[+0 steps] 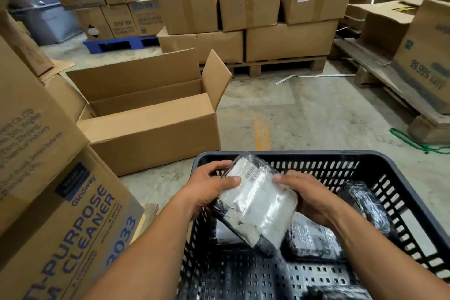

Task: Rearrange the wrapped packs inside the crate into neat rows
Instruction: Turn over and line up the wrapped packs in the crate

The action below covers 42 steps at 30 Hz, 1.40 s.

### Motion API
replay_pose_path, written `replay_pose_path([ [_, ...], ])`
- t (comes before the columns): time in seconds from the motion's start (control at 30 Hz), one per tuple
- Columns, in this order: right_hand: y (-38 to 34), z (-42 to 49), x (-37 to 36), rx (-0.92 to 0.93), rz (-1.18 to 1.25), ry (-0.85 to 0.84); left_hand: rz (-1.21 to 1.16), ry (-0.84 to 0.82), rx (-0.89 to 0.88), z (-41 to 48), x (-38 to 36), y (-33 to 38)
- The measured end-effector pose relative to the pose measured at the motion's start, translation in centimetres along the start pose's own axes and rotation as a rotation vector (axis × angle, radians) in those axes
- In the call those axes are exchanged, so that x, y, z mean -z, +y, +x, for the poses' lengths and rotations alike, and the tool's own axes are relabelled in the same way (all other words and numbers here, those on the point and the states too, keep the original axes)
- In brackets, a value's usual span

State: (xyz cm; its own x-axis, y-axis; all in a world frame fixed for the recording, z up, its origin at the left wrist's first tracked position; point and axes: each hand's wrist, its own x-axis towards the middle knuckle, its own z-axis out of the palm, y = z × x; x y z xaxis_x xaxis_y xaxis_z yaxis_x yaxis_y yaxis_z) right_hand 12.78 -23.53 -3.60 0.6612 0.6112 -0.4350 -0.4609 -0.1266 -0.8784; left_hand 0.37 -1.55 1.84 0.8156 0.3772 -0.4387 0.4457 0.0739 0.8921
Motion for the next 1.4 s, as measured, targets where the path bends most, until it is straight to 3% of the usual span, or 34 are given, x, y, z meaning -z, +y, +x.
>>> replay_pose_path([
  [0.1, 0.7, 0.0, 0.2, -0.047, -0.010, -0.054, 0.089, 0.081, -0.092, 0.3, -0.6, 0.1],
  [0.17, 0.8, 0.0, 0.0, -0.063, 0.028, -0.087, 0.210, 0.224, -0.173, 0.8, -0.9, -0.2],
  [0.3, 2.4, 0.4, 0.0, -0.042, 0.044, 0.000, 0.713, 0.582, -0.390, 0.9, 0.9, -1.4],
  [0.4, 5.0, 0.6, -0.8, -0.043, 0.009, 0.155, 0.931, 0.459, -0.225, 0.8, 2.7, -3.7],
  [0.5, 7.7, 1.0, -3.0, -0.014, -0.065, 0.289, 0.964, 0.311, -0.086, 0.8, 3.4, -5.9],
  [0.7, 10.0, 2.6, -7.6, 0.028, -0.219, 0.368, 0.962, 0.347, -0.125, 1.4, 3.1, -6.2],
  [0.87, 10.2, 3.3, -9.3, -0.043, -0.656, 0.420, 0.994, 0.357, -0.146, 1.5, 3.1, -6.4],
  [1.2, 9.7, 3.1, -7.1, -0.032, -0.341, 0.227, 1.051, 0.351, -0.124, 1.0, 2.8, -5.9],
  [1.4, 9.7, 2.8, -6.1, -0.007, -0.319, 0.203, 1.080, 0.333, -0.127, 0.7, 2.7, -5.8],
])
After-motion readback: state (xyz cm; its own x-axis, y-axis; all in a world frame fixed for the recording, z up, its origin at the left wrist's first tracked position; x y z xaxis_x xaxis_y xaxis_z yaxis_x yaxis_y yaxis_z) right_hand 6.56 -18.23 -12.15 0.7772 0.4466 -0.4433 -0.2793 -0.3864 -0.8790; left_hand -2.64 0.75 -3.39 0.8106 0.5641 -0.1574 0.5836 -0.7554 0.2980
